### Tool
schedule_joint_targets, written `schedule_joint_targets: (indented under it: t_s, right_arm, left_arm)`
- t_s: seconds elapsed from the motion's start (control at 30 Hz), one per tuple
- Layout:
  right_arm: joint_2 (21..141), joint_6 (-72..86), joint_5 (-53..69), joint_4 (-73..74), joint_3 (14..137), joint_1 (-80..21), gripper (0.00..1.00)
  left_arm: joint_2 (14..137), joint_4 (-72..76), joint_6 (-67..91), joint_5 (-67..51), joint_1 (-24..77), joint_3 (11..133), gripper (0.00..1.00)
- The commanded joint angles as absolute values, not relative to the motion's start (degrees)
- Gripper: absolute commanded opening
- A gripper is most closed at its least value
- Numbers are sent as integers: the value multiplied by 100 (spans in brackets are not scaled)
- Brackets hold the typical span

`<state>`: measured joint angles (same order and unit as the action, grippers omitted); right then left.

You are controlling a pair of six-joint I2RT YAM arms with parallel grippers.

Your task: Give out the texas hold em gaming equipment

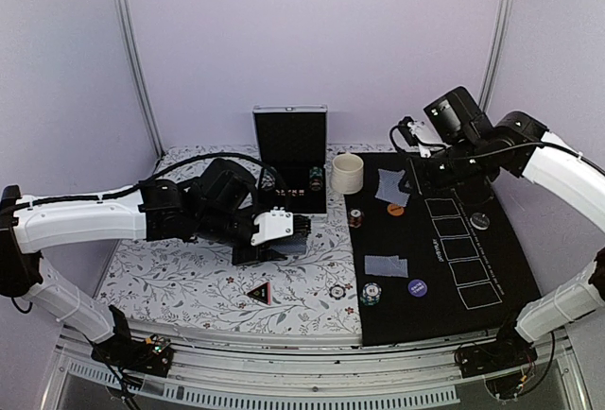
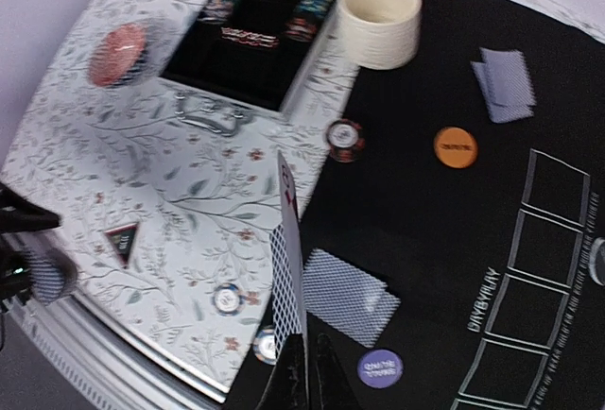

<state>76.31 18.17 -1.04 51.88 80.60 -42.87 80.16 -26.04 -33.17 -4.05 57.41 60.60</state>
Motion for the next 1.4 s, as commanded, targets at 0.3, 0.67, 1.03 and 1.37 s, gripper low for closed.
schedule_joint_targets:
  t_s: [0.3, 0.67, 1.03, 1.37]
  right_arm:
    - [9371, 1414, -2396, 7288, 8931, -2987, 2]
    - [11128, 1169, -2976, 7618, 10185, -1934, 2]
    - [12030, 606, -2635, 7469, 11051, -1494, 2]
    - [12293, 489, -2961, 7328, 11072, -1213, 2]
  left_arm:
    - [7817, -2602, -3323, -692, 5849, 6122, 46]
    - [7786, -2527, -3390, -739, 5849, 6014, 47]
    - [7672, -2478, -3453, -775, 5851, 5911, 47]
    - [7705, -2479, -3463, -760, 5847, 5899, 47]
